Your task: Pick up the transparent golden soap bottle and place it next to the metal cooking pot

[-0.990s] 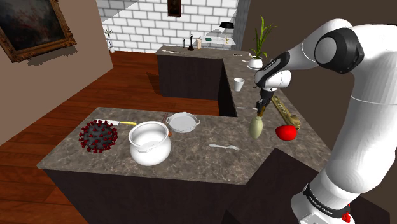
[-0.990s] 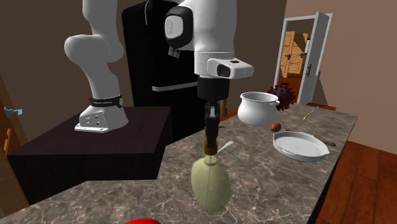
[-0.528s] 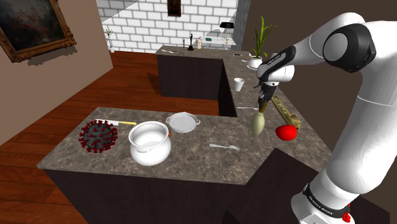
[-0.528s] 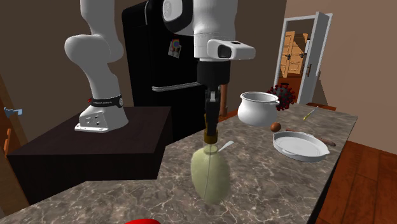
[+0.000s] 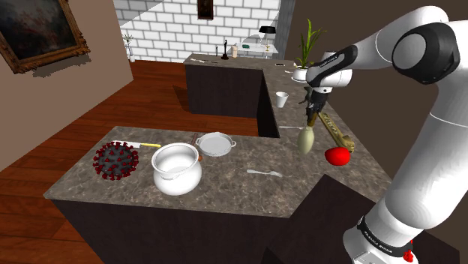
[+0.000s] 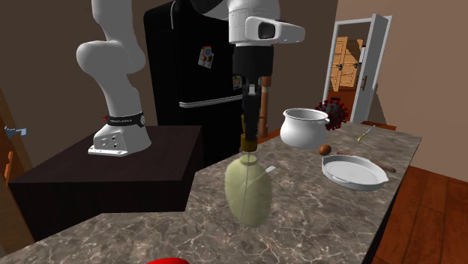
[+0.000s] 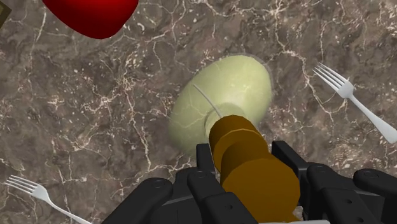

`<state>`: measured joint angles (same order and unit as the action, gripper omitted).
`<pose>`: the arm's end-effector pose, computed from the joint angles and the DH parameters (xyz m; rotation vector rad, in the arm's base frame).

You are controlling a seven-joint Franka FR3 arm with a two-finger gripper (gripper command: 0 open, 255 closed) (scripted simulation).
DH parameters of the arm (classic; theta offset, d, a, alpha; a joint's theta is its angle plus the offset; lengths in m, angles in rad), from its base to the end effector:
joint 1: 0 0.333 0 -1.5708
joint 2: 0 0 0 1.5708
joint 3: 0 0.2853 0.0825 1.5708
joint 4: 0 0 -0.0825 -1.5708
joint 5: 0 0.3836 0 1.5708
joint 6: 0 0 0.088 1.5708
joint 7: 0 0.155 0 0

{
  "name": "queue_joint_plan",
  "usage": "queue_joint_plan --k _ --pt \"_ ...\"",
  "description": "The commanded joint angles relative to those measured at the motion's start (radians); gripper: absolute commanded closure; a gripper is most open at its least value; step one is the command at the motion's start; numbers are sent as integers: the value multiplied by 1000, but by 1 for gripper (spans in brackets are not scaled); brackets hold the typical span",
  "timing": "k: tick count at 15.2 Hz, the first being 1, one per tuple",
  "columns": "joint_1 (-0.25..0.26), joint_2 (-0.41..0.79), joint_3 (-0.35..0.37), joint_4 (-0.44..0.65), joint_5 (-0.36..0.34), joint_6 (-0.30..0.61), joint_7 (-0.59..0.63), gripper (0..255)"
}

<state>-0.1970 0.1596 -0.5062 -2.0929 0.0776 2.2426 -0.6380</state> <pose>0.4331 -0.3619 0.2791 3.1172 -0.1675 -0.0013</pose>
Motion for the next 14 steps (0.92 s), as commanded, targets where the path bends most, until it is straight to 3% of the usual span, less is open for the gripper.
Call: queue_joint_plan --k 1,14 --pt "2 -17 -3 11 -12 -26 7 255" --pt "12 -97 -8 105 -62 -189 40 255"
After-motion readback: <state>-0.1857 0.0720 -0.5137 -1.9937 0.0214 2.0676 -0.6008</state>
